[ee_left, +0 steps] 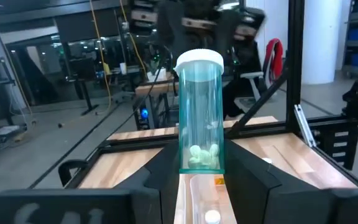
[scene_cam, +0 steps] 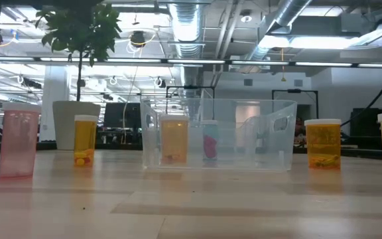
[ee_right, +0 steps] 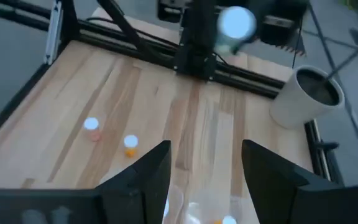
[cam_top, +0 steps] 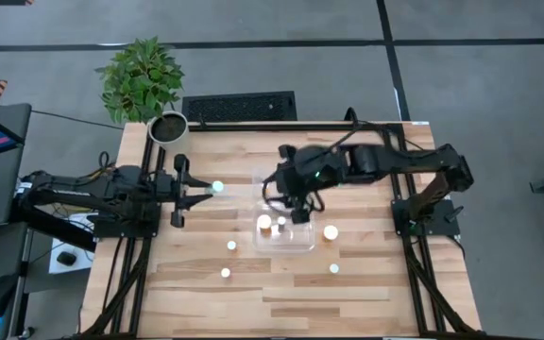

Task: Pick and place medicine bottles into bin by pill shape (circle, oval)
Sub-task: Put the blue tablet bottle into the top transparent bin

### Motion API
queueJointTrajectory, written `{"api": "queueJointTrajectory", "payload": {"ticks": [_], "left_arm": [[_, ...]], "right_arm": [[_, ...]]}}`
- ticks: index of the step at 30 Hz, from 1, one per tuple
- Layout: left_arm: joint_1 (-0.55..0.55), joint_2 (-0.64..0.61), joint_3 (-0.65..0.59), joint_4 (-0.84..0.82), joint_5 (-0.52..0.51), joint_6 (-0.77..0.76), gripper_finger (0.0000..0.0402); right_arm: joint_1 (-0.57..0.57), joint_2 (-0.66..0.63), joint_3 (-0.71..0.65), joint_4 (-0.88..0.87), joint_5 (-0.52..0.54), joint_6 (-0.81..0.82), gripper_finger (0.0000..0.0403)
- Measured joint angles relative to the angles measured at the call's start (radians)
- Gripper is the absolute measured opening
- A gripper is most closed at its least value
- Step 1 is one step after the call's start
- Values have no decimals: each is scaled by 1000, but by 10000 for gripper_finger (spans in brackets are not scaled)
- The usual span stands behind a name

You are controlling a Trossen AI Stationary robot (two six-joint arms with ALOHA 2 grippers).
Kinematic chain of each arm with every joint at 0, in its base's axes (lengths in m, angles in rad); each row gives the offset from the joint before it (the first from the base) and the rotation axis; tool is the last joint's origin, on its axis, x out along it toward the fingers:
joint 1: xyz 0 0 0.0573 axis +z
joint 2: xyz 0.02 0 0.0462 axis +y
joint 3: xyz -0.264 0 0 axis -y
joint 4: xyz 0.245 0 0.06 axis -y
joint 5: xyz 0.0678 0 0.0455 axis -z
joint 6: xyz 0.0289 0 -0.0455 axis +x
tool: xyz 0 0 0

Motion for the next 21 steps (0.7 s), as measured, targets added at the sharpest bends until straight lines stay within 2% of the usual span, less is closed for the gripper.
{"api": "queueJointTrajectory", "payload": {"ticks": [3,8,14,21], "left_arm": [[0,33,0,5,-8,1,102],[0,106,0,8,-13,-7,102],[0,157,0,11,-24,-5,103],[0,162,0,8,-29,21,103]], "right_arm": [[11,48,-18,35,50,-50,202],[13,130,-6,114,64,-143,202],[16,166,34,105,126,-157,211],[10,164,38,133,124,-162,262]]}}
